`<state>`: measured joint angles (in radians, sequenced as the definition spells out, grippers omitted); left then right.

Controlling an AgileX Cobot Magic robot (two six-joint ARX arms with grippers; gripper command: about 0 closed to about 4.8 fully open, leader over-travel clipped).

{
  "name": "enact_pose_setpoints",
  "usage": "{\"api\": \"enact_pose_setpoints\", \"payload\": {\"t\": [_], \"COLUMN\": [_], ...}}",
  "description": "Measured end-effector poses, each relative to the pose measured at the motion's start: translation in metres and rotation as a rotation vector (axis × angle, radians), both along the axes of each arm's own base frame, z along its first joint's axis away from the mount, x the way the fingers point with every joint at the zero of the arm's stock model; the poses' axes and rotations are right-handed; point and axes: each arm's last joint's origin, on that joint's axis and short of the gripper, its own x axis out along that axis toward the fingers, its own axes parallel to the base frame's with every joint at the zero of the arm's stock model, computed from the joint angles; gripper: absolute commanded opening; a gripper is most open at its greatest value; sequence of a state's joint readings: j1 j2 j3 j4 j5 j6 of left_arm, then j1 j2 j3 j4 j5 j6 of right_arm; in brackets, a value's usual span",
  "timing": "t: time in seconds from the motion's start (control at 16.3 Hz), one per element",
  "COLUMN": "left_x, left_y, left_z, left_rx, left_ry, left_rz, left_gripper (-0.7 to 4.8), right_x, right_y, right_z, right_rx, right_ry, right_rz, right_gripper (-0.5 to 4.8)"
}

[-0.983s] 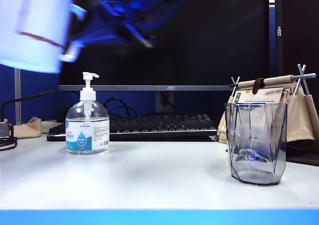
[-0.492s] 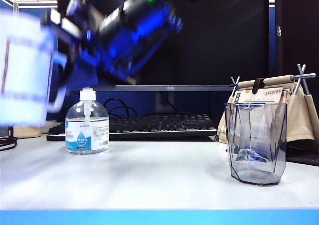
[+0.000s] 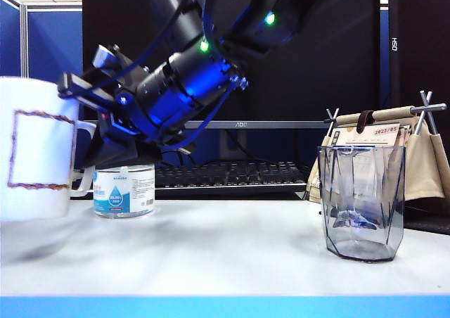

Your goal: Swap the positions of the transparent plastic cup and the white ceramic cup.

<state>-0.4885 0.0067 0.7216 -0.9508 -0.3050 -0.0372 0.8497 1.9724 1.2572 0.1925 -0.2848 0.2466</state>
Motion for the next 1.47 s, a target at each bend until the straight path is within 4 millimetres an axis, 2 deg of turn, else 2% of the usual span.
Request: {"api": "enact_pose_setpoints", "payload": {"t": [0.18,0.37,0.68,1.47], "left_x": [0.000,0.000,0.000,0.000], "left_y": [-0.001,-0.001,-0.001,-0.001], "left_z": [0.001,0.001,0.001,0.001], "left_rx": [-0.012,-0.015,-0.014,0.009], "left_ry": [-0.006,-0.004,-0.004,-0.009], "left_rz": [-0.016,-0.031,-0.033,-0.038], "left_gripper": [0.87,0.87,0.87,0.85], "right_x": [0.010,0.012,0.014,0.016], "right_y": [-0.004,-0.003,-0.001,0.000], "right_z": [0.002,0.001,-0.021,-0.025], "right_rx": [0.019,0.022,-0.023,-0.047], "right_ry": [-0.011,-0.009,0.031,-0.044], "right_rz": [-0.022,-0.014,-0.014,0.002], "right_gripper": [-0.07,-0.07,-0.07,-0.04]}}
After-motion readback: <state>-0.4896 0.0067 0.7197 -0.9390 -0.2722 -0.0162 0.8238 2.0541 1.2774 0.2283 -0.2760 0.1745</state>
